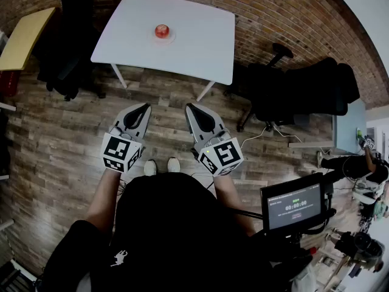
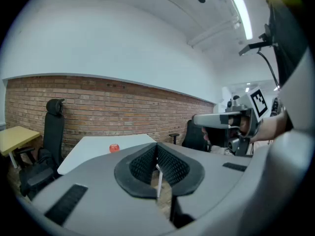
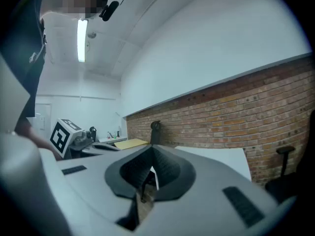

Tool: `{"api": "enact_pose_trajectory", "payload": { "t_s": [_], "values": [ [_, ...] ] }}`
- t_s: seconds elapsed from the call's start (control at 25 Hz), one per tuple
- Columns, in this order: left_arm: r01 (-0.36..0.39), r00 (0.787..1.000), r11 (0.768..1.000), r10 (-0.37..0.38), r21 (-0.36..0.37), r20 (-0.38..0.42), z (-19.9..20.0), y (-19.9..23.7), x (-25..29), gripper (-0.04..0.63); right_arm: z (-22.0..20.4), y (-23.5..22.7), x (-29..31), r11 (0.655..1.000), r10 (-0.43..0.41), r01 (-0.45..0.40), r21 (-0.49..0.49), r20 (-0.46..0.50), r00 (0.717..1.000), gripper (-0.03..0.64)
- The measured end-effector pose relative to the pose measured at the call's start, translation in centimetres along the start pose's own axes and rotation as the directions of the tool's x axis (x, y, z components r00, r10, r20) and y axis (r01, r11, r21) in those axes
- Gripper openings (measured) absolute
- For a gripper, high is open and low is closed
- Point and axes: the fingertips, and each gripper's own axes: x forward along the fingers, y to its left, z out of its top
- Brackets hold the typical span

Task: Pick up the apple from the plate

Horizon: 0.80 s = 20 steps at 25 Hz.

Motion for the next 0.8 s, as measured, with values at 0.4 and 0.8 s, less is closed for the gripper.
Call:
{"api": "enact_pose_trajectory", "payload": {
  "t_s": [0.4, 0.8],
  "values": [
    [0.024, 1.000, 0.999, -0.023, 0.028, -0.007, 0.2, 1.3, -0.1, 0.006, 1.2, 0.5, 1.3, 1.000, 0.003, -0.003, -0.012, 0.014, 1.000, 0.002],
    [0.040, 0.999, 0.999, -0.040, 0.022, 0.017, 1.4, 2.8, 0.3, 0.005, 2.0, 0.1, 2.2, 1.000, -0.021, 0.020, 0.014, 0.029, 0.999, 0.003]
  ]
}}
